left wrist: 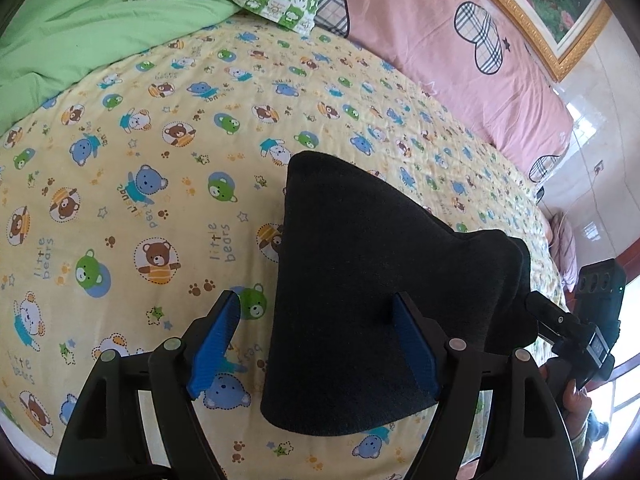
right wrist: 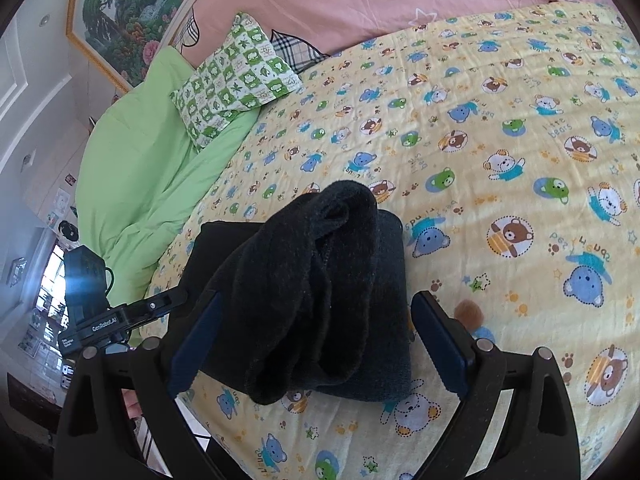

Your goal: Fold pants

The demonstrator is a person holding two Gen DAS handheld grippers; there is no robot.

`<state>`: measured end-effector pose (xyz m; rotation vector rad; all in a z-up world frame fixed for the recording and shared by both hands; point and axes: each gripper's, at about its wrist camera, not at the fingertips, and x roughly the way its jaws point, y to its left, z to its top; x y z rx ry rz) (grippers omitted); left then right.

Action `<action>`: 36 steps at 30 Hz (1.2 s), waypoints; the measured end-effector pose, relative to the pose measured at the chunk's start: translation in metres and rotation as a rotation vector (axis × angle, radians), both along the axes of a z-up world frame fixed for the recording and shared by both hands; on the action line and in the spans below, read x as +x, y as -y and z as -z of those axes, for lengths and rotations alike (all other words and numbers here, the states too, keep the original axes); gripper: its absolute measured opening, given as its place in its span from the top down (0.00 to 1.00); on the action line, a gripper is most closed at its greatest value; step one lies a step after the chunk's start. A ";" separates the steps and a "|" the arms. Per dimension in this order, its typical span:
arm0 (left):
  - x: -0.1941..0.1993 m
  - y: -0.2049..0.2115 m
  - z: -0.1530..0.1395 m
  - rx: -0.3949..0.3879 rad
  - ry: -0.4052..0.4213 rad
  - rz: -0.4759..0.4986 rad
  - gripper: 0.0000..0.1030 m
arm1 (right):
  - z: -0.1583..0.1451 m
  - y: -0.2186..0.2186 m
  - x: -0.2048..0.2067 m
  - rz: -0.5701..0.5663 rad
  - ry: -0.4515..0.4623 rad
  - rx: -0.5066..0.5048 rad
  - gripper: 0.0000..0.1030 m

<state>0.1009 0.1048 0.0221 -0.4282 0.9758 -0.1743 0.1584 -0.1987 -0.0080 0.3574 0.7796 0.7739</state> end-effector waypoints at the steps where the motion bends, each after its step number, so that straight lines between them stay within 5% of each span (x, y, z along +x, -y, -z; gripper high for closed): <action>1: 0.001 0.001 0.001 0.001 -0.003 0.002 0.23 | 0.001 -0.001 0.000 0.000 -0.004 0.001 0.09; 15: 0.022 0.006 0.020 -0.037 -0.042 0.032 0.24 | 0.014 -0.004 0.006 -0.041 -0.009 0.024 0.09; 25: 0.026 0.011 0.026 -0.080 -0.029 0.053 0.46 | 0.028 0.003 0.017 -0.061 -0.061 0.066 0.27; 29: 0.023 0.014 0.019 -0.060 -0.015 0.062 0.57 | 0.030 0.004 0.017 -0.083 -0.075 0.097 0.47; 36: 0.013 0.013 -0.001 -0.041 0.025 0.054 0.66 | 0.015 -0.003 0.010 -0.090 -0.033 0.079 0.54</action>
